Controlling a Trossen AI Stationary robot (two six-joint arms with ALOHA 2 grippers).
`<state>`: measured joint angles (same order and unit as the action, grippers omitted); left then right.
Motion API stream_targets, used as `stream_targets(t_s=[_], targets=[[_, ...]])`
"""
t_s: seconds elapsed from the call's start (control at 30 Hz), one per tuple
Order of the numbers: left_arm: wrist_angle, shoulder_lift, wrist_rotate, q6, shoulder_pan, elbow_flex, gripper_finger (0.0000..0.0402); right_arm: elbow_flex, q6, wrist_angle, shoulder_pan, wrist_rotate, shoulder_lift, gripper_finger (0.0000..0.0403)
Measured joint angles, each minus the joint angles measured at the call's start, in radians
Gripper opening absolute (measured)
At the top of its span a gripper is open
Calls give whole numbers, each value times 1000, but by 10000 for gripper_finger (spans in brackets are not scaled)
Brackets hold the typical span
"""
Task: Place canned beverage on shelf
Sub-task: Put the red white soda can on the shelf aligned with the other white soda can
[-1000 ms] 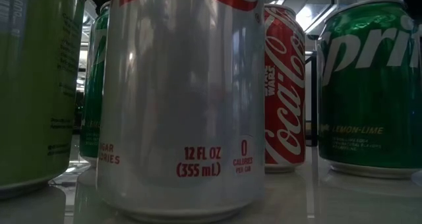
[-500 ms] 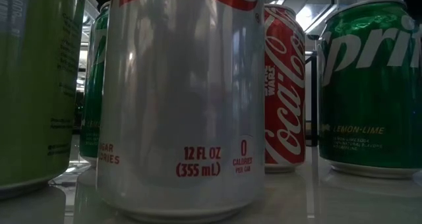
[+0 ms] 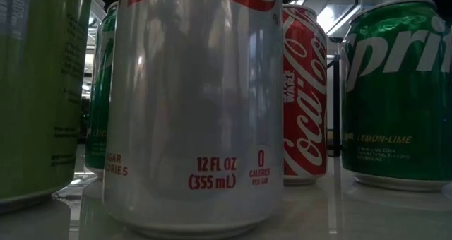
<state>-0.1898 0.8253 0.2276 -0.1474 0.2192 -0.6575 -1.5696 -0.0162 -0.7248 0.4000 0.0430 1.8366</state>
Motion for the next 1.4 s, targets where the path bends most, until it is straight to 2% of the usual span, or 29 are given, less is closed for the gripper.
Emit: stream_targets(t_s=[0.17,0.57,1.0,1.23,1.4], targets=[[0,0,0,-1,0,0,396,0,-19,-28,0,-36,7,351],[-2,0,-2,-3,0,0,396,-3,-19,-24,21,-23,47,351],[-3,0,-4,-3,0,0,396,-1,-19,14,19,-93,45,351],[-3,0,-4,-6,0,0,396,-77,-11,-49,18,-96,46,351],[-3,0,-4,-7,0,0,396,-112,83,-63,26,-74,45,351]])
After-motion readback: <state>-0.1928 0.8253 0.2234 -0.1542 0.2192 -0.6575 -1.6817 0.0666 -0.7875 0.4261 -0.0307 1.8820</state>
